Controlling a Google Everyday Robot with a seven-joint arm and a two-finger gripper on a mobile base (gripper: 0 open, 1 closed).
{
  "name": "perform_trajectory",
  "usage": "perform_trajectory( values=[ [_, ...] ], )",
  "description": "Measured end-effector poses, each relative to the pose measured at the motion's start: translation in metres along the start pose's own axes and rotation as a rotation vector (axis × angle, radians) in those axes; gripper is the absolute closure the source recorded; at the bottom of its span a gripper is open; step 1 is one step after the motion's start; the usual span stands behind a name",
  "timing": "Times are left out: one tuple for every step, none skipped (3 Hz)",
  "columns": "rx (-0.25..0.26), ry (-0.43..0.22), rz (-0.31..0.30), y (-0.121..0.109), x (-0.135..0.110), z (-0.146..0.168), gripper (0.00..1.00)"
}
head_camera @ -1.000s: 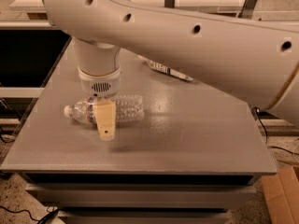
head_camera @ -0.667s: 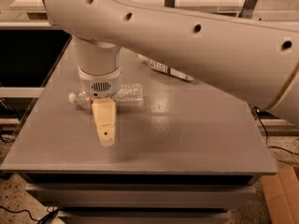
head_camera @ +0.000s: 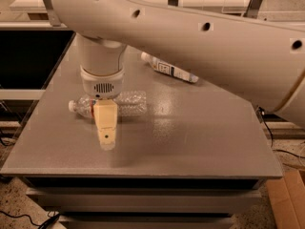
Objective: Knock water bottle over
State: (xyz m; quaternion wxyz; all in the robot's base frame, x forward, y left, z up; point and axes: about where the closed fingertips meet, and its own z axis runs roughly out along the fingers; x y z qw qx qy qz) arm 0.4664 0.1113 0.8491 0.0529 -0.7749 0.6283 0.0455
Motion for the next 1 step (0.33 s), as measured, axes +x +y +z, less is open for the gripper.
perform_trajectory(
  values=[
    [-0.008,-0.022,0.0,0.0013,-0.0017,-0.0013,0.0]
  ],
)
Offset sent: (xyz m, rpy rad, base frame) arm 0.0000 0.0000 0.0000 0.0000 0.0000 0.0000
